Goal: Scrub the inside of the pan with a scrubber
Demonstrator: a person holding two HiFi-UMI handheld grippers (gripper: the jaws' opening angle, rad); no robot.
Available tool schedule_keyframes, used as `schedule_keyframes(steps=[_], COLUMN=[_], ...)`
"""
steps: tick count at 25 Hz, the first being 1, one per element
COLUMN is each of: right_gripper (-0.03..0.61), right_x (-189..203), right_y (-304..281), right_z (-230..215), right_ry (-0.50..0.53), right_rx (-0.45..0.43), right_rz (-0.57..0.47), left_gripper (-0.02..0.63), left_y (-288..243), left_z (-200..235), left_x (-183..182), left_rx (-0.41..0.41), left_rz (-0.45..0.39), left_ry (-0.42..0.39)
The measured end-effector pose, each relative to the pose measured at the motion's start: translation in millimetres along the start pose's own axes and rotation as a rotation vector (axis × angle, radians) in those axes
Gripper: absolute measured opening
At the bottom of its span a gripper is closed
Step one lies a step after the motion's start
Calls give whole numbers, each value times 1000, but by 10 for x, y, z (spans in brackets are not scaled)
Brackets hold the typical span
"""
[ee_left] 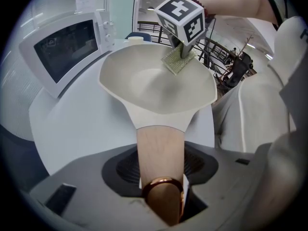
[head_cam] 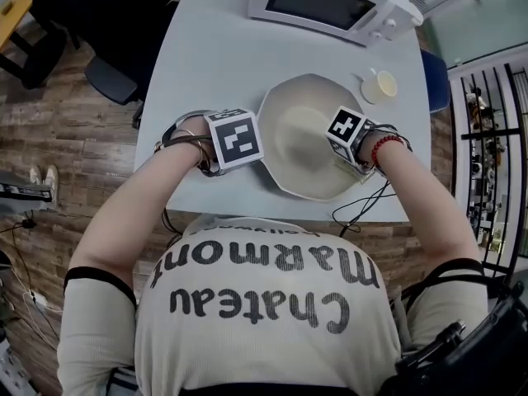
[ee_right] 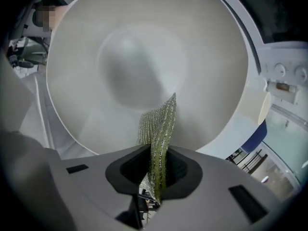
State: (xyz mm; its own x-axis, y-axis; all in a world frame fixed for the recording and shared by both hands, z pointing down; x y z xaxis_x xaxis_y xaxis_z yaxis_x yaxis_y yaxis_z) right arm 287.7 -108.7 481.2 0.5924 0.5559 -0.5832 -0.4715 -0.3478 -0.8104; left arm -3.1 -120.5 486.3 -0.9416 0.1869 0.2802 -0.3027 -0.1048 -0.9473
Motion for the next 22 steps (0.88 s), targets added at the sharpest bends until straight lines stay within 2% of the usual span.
schedule_keyframes(steps=[3, 6, 12, 15, 17, 19, 20, 22], right_gripper=[55, 55, 55, 55, 55, 55, 55, 55], right_x=[-13, -86, -217, -296, -350, -372, -354, -233], right_y=[15, 43, 90, 180, 328, 533, 629, 785], right_z=[-20, -95, -327, -497, -586, -594, -568, -503], right_ry=[27, 81, 177, 215, 254, 265, 226, 55], right_rx=[78, 174, 426, 617, 823, 1030, 1084, 1082], right_rz=[29, 11, -22, -91, -183, -347, -458, -690], left_gripper=[212, 210, 210, 210, 215, 221, 227, 249], left_y=[-6, 13, -2, -8, -8, -3, 5, 37], left_z=[-9, 0, -7, -12, -30, -47, -48, -18], left_x=[16, 13, 7, 1, 9, 8, 0, -14], left_rx=[13, 13, 0, -18, -47, -101, -137, -224], left_rz=[0, -2, -5, -6, -7, -18, -28, -51], left_ry=[-2, -15, -14, -14, -28, -53, -63, -74])
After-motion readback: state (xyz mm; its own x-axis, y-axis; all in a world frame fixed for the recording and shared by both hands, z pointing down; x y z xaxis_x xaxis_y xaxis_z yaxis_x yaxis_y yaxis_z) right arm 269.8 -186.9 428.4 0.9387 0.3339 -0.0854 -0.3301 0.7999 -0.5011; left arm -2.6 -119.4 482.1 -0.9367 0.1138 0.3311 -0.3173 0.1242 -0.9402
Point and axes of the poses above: the fingertips, and each gripper's own axes: y backward along the fingers, z to its left, x out of its underside, the point moved 3 cm from there along y, backward along the fingers
